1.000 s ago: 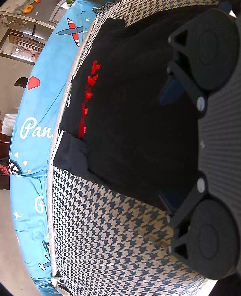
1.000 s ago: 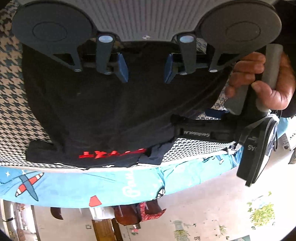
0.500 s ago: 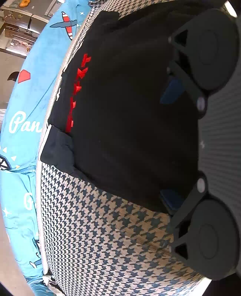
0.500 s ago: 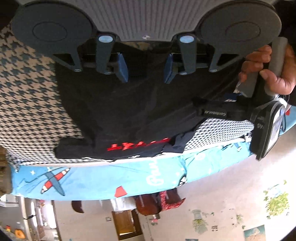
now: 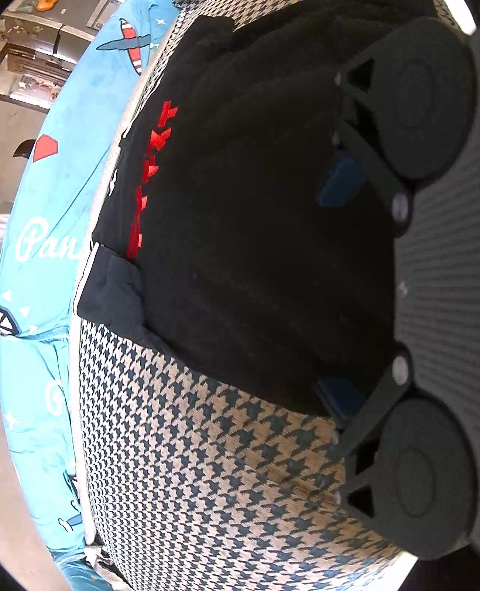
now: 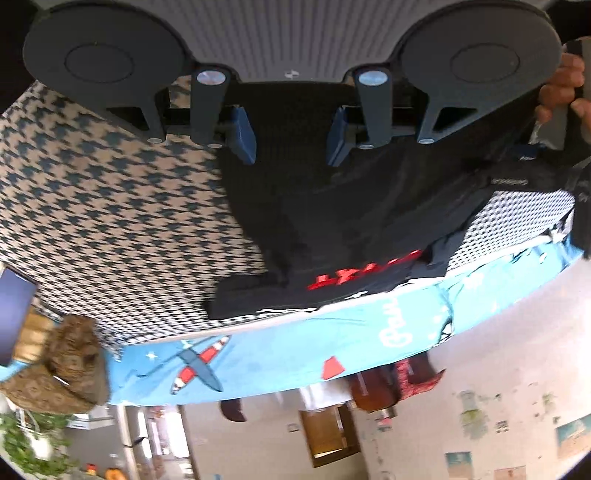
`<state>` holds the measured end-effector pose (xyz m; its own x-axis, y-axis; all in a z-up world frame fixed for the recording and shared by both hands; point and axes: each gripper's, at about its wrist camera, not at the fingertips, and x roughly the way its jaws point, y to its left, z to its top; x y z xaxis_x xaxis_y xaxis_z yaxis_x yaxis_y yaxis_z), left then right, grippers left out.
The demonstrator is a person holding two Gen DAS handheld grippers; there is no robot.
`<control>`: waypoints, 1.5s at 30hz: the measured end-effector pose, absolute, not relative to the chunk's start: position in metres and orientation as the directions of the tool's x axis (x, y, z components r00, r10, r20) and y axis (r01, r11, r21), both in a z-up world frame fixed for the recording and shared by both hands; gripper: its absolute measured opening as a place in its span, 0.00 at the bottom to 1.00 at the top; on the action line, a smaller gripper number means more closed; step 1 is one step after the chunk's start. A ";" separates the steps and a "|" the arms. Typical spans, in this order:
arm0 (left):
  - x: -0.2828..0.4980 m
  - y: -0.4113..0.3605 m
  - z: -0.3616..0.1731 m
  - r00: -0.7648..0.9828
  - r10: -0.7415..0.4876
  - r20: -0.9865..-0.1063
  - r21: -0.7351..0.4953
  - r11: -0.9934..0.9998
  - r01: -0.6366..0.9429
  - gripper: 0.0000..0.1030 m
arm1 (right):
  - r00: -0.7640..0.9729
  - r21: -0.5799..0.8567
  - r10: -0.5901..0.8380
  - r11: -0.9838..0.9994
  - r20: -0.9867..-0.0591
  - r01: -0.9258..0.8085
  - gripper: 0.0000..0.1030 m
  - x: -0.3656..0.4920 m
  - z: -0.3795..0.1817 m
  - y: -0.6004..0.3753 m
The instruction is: Fold clothes
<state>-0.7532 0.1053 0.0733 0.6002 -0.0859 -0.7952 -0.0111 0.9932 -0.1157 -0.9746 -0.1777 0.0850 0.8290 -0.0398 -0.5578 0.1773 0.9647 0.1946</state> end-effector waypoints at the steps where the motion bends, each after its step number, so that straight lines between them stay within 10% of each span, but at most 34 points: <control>1: -0.753 0.107 0.074 0.600 -0.085 -0.795 -0.118 0.993 -0.016 1.00 | 0.827 0.194 -0.050 0.962 -0.560 0.190 0.42 -0.976 0.085 -0.181; 28: -0.753 0.119 0.075 0.605 -0.109 -0.789 -0.189 0.979 -0.071 1.00 | 0.756 0.293 -0.055 0.902 -0.652 0.318 0.42 -0.970 0.059 -0.210; 36: -0.752 0.120 0.076 0.604 -0.115 -0.788 -0.199 0.977 -0.073 1.00 | 0.755 0.246 -0.080 0.919 -0.650 0.309 0.07 -0.967 0.060 -0.203; 45: -0.753 0.134 0.077 0.610 -0.107 -0.785 -0.215 0.971 -0.107 1.00 | 0.779 0.201 -0.241 0.884 -0.578 0.422 0.05 -0.991 0.089 -0.215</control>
